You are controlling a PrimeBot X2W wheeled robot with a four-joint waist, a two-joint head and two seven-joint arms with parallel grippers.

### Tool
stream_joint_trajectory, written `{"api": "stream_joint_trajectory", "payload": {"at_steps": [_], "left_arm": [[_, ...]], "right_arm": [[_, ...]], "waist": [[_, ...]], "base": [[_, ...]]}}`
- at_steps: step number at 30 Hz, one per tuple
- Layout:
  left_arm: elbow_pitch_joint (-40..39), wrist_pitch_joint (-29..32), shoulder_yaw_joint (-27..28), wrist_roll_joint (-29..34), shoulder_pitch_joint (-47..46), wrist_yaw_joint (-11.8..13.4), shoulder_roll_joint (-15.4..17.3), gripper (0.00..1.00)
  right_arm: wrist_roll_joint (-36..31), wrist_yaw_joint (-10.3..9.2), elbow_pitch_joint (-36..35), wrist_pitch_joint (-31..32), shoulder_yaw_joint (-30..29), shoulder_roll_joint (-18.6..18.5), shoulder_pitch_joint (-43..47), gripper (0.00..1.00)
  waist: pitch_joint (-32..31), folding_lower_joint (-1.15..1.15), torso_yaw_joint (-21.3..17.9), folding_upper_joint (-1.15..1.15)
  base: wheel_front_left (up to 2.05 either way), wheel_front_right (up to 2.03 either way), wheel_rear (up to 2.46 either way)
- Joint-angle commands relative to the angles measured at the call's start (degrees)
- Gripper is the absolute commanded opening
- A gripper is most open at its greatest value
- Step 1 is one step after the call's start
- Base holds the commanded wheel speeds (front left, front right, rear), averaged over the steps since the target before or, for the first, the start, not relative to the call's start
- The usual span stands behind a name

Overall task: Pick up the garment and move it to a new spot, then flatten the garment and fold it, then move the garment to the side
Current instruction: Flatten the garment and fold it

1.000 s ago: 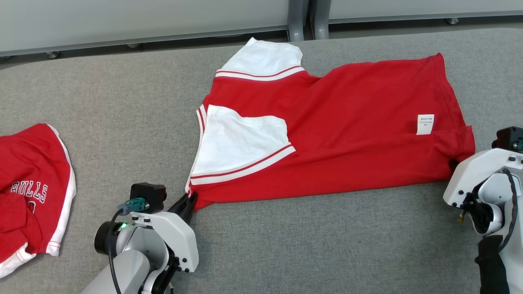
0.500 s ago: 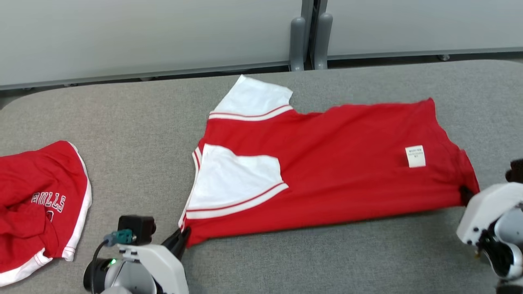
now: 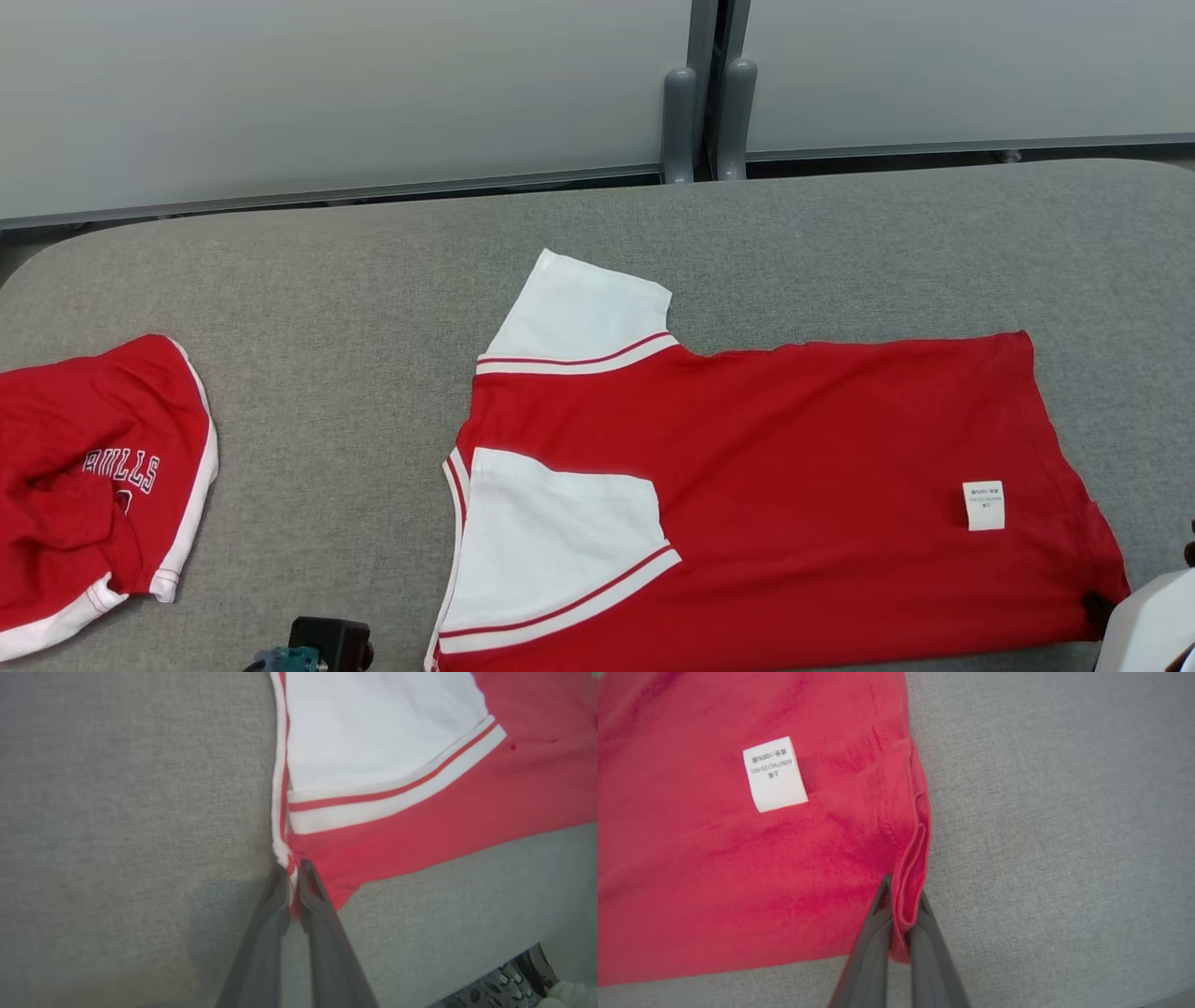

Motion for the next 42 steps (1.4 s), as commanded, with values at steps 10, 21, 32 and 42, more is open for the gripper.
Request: {"api": "stream_joint_trajectory", "payload": {"at_steps": [10,21,32,42], "left_arm": [[-1.3,-1.2,0.8,0.8,0.3,1.6,1.0,1.0],[-1.8,-6.5,3.5,6.7,-7.4,0.6,4.0,1.0],[14.2,-4.7,2.8,10.5,-31.3,-8.5,1.2,1.0],[33.4,1.6,2.1,11.0,-50.9,-13.7,-2.7,1.0]], "right_arm": [[1.9,0.0,0.4,1.2,-0.3,-0.5,1.9,1.0],[0.9,0.0,-5.6,1.7,2.5,-0.5,-3.7,1.0],[-1.6,0.0,5.5,-4.5,8.9,-0.4,-25.9,1.0],[-0.4,0.0,19.6,-13.0,13.5,-0.4,-42.3,1.0]], "waist": [[-1.2,0.0,0.5,0.0],[-0.8,0.0,-3.2,0.0],[9.3,0.0,-8.1,0.0],[18.9,0.0,-12.9,0.0]], "base": [[0.0,0.0,0.0],[0.0,0.0,0.0],[0.0,0.0,0.0],[0.0,0.0,0.0]]}}
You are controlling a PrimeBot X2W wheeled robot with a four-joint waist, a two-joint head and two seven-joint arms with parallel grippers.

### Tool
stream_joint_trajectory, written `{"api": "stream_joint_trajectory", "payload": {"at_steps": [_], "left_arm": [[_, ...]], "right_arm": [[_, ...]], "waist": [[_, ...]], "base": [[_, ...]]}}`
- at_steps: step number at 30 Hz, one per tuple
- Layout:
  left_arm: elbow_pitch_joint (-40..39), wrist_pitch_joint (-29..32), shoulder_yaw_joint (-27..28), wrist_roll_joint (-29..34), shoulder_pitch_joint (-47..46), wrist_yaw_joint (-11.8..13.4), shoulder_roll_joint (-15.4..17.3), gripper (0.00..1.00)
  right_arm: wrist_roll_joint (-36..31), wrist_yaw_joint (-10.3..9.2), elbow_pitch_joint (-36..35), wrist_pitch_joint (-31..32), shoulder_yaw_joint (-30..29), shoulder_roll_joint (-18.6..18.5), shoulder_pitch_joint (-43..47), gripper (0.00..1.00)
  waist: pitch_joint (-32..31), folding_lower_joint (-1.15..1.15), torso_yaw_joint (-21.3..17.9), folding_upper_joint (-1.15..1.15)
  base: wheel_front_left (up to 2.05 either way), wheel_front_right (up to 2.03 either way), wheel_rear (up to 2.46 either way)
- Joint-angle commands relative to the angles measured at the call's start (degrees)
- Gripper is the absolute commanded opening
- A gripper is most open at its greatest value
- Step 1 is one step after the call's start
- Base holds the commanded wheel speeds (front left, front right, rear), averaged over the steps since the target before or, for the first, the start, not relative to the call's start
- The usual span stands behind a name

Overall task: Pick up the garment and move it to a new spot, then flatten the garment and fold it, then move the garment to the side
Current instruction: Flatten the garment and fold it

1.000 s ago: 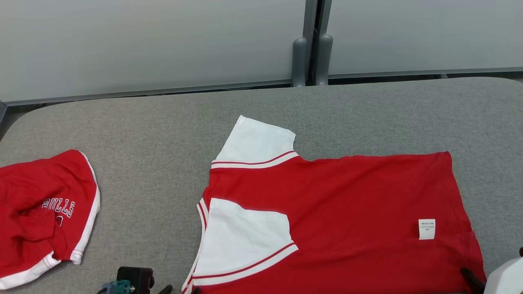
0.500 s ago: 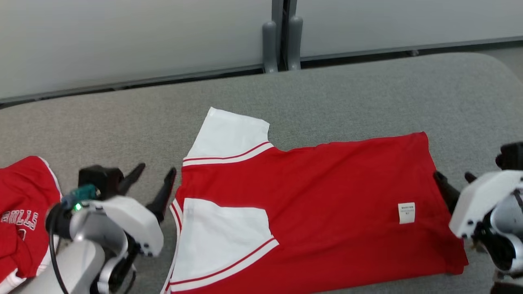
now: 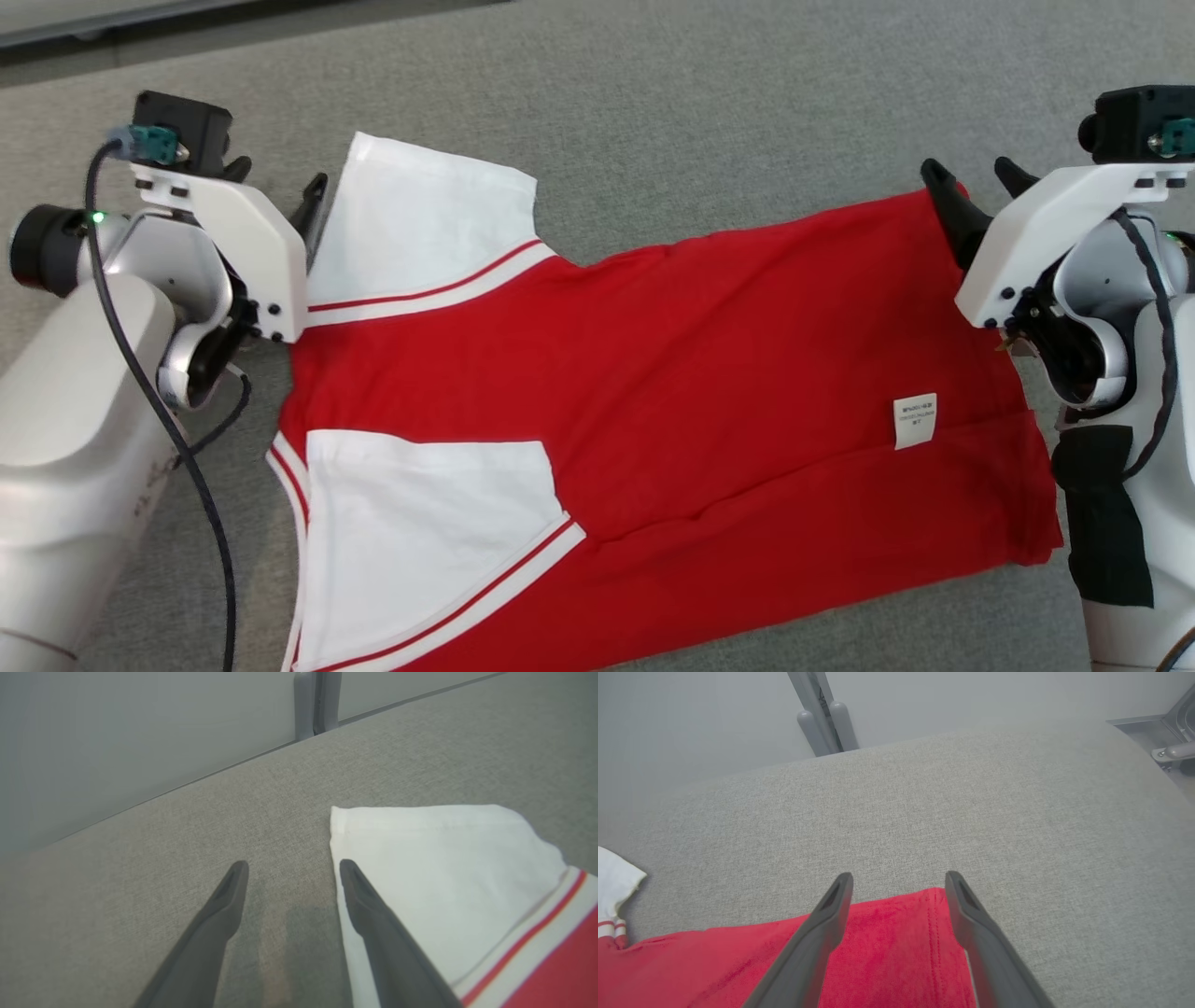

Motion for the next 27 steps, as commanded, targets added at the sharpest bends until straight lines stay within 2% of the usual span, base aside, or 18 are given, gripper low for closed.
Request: {"api": "stream_joint_trajectory", "payload": {"at_steps": [1,4,13,17,27], "left_arm": [[1.6,0.3,0.6,-0.5,-1.9,-0.6,0.5,1.0],[4.3,0.8,1.1,-1.0,-5.0,-2.0,0.4,1.0],[5.6,2.4,0.9,-1.4,-8.6,-2.0,-0.6,1.0],[6.2,3.5,0.1,-1.4,-8.6,-2.9,-0.7,1.0],[8.7,4.8,-1.1,-0.9,-9.2,-2.1,-0.6,1.0]], "right_arm": [[-0.2,0.01,0.9,-0.9,0.6,-0.3,-1.1,1.0],[-0.2,0.01,2.5,-2.0,1.6,-0.3,-2.0,1.0],[-1.1,0.01,4.7,-3.9,0.8,-0.3,-2.3,1.0],[-1.2,0.01,5.2,-4.2,0.6,-0.3,-2.6,1.0],[0.6,0.01,6.0,-4.7,3.0,-0.3,-3.5,1.0]], "waist": [[3.1,0.0,-2.8,0.0],[4.0,0.0,-3.8,0.0],[4.7,0.0,-4.0,0.0],[4.7,0.0,-3.8,0.0],[5.6,0.0,-5.3,0.0]], "base": [[0.0,0.0,0.0],[0.0,0.0,0.0],[0.0,0.0,0.0],[0.0,0.0,0.0],[0.0,0.0,0.0]]}}
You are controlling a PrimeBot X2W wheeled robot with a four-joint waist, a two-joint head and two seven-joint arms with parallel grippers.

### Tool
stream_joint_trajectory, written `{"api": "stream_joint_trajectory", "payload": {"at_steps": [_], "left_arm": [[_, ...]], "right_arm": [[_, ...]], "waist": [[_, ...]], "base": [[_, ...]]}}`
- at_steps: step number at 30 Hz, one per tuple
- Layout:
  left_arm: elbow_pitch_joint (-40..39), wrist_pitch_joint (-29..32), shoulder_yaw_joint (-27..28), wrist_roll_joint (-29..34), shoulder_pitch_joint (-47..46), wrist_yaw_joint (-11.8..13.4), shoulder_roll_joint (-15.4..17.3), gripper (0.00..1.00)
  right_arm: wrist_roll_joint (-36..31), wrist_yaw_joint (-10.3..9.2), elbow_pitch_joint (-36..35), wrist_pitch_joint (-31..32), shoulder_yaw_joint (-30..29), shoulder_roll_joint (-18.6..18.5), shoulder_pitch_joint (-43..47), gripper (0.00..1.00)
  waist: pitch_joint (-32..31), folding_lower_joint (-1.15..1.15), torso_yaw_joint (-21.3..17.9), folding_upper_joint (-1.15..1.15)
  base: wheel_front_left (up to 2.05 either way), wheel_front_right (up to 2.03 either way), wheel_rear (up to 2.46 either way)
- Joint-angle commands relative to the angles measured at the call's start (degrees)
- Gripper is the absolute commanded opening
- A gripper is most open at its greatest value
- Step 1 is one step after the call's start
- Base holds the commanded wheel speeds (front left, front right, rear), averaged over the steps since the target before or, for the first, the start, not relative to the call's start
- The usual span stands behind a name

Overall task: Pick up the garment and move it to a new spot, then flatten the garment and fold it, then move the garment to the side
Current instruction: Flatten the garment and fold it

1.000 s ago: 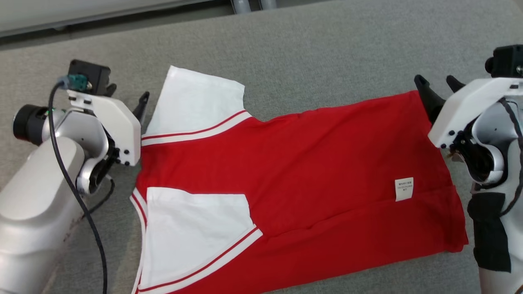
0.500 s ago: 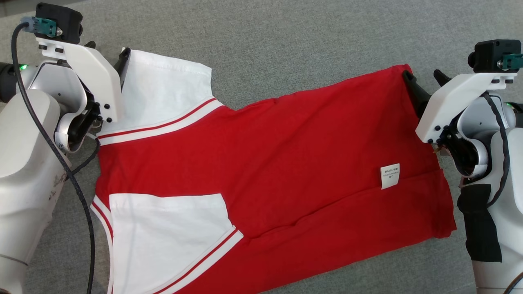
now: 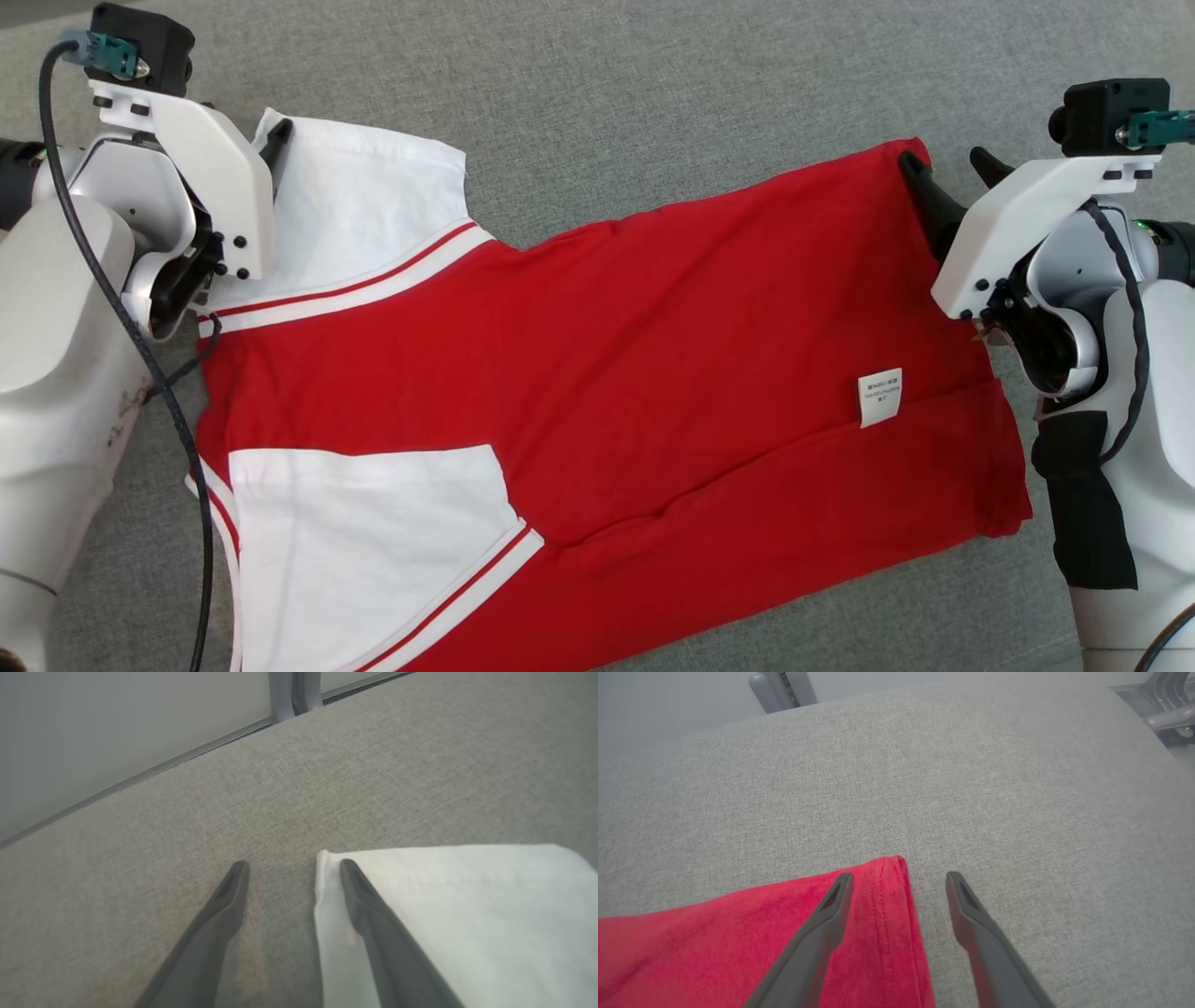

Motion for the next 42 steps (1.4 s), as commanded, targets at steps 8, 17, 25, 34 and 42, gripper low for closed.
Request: {"api": "stream_joint_trajectory", "payload": {"at_steps": [8,17,25,34,42], "left_arm": [[1.5,4.6,-2.2,-0.4,0.2,-1.9,0.5,0.0],[-0.2,4.4,-2.1,-1.1,1.2,-2.5,1.2,0.0],[-2.1,4.9,-2.5,-1.6,1.1,-2.4,1.5,0.0],[-4.4,5.5,-2.8,-1.4,0.4,-1.7,2.1,0.0],[-5.3,6.0,-3.0,-1.8,0.8,-1.4,2.6,0.0]], "right_arm": [[0.0,0.01,0.0,0.0,0.3,-0.3,-0.4,1.0],[-7.9,0.01,0.5,5.0,-1.9,-0.3,-3.2,1.0],[-11.4,0.01,3.5,8.5,-2.3,-0.3,-5.1,1.0],[-11.6,0.01,9.0,8.9,-0.7,-0.3,-8.9,0.67],[-11.4,0.01,11.3,12.1,1.5,-0.5,-11.0,0.49]], "waist": [[-0.2,-0.01,-0.3,0.0],[-1.0,-0.01,0.2,0.0],[-1.1,-0.01,0.9,0.0],[0.1,-0.01,1.4,0.0],[0.6,-0.01,2.0,0.0]], "base": [[0.0,0.0,0.0],[0.0,0.0,0.0],[0.0,0.0,0.0],[0.0,0.0,0.0],[0.0,0.0,0.0]]}}
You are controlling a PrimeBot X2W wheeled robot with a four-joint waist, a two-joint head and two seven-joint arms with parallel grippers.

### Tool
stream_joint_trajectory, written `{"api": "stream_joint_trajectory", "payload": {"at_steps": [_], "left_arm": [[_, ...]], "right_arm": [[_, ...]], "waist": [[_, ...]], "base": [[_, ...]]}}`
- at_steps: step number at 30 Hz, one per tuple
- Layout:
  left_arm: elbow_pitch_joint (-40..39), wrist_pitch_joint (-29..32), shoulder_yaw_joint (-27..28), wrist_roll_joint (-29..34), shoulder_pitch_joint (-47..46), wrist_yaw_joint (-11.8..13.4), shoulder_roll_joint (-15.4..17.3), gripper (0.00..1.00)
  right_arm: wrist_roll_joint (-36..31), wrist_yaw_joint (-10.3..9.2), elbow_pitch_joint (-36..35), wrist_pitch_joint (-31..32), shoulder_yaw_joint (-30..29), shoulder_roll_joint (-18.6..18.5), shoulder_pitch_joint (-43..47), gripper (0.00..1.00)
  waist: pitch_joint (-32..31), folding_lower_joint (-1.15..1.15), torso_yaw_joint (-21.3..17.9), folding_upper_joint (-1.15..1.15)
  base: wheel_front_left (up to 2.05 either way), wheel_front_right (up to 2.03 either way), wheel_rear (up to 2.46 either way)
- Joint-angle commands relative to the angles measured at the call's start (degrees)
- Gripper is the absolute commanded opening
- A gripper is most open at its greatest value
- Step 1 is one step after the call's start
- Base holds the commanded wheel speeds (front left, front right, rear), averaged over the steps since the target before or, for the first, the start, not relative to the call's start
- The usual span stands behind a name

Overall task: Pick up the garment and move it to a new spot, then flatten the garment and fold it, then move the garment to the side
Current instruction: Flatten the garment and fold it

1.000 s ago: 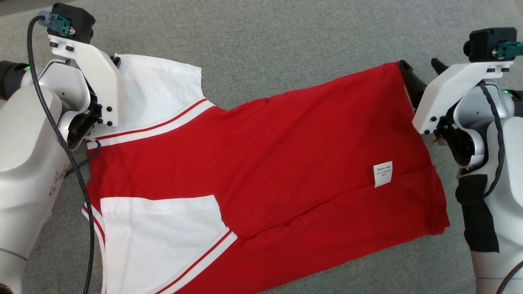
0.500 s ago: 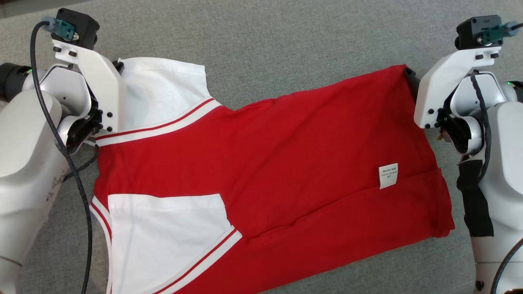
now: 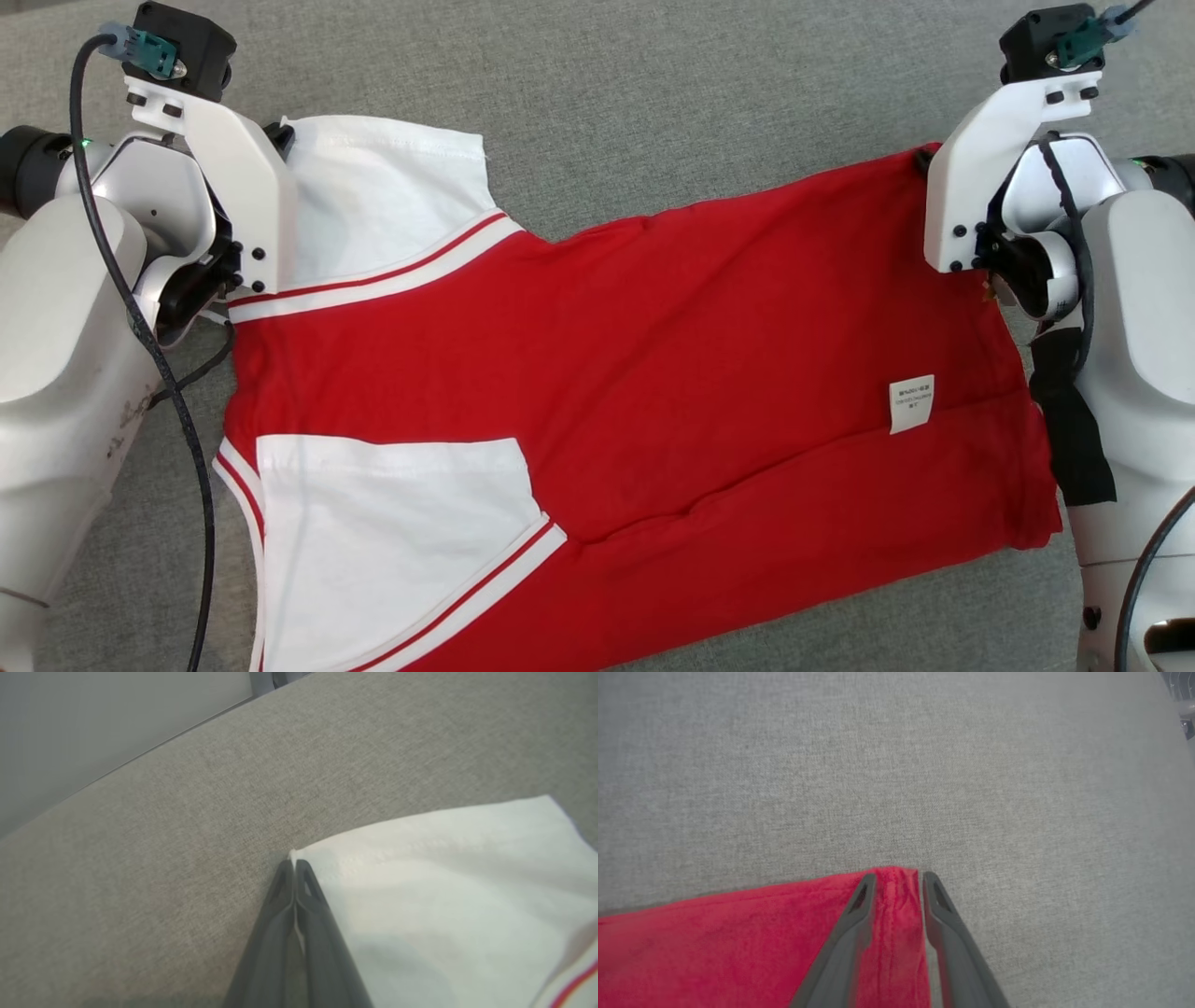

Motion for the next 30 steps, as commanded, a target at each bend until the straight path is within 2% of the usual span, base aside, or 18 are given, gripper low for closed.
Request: {"api": "stream_joint_trajectory", "payload": {"at_steps": [1,6,9,10,11,14,20,27,30], "left_arm": [[0.6,0.6,-0.4,-0.3,0.6,0.3,0.6,0.0],[0.3,0.6,-0.5,-0.6,1.0,0.5,0.3,0.0],[0.1,0.5,-0.5,-0.7,0.9,0.6,0.4,0.0],[0.1,0.5,-0.6,-0.7,0.8,0.6,0.4,0.0],[0.0,0.5,-0.6,-0.7,0.8,0.5,0.4,0.0],[-0.3,0.8,-0.8,-1.1,0.9,-0.2,0.2,0.0],[-2.1,-2.4,1.1,-3.6,1.9,-1.9,-0.1,0.0],[-7.6,-6.9,7.6,-13.5,9.0,-4.7,-0.2,0.0],[-12.0,-9.1,10.0,-17.1,13.9,-5.1,0.4,0.0]], "right_arm": [[-0.4,0.01,0.4,0.8,0.2,-0.6,-0.5,0.49],[0.3,0.01,-0.1,3.2,1.2,-0.8,-0.1,0.48],[0.6,0.01,-0.8,3.0,1.3,-0.8,0.1,0.41],[0.5,0.01,-0.9,2.9,1.3,-0.9,0.1,0.16],[0.5,0.01,-1.0,2.5,1.5,-1.0,0.1,0.0],[0.8,0.01,-0.9,1.9,1.9,-1.1,0.3,0.0],[2.2,0.01,-1.4,0.3,1.2,-1.4,1.8,0.0],[6.0,0.01,-4.3,-1.8,-0.9,-1.6,6.6,0.0],[7.3,0.01,-6.8,-2.4,-1.5,-2.4,9.6,0.0]], "waist": [[0.0,0.0,0.2,0.0],[0.0,0.0,0.7,0.0],[0.1,0.0,0.8,0.0],[0.1,0.0,0.9,0.0],[0.1,0.0,0.9,0.0],[0.0,0.0,1.0,0.0],[-1.6,0.0,1.4,0.0],[-5.6,0.0,3.0,0.0],[-7.8,0.0,3.7,0.0]], "base": [[0.0,0.0,0.0],[0.0,0.0,0.0],[0.0,0.0,0.0],[0.0,0.0,0.0],[0.0,0.0,0.0],[0.0,0.0,0.0],[0.0,0.0,0.0],[0.0,0.0,0.0],[0.0,0.0,0.0]]}}
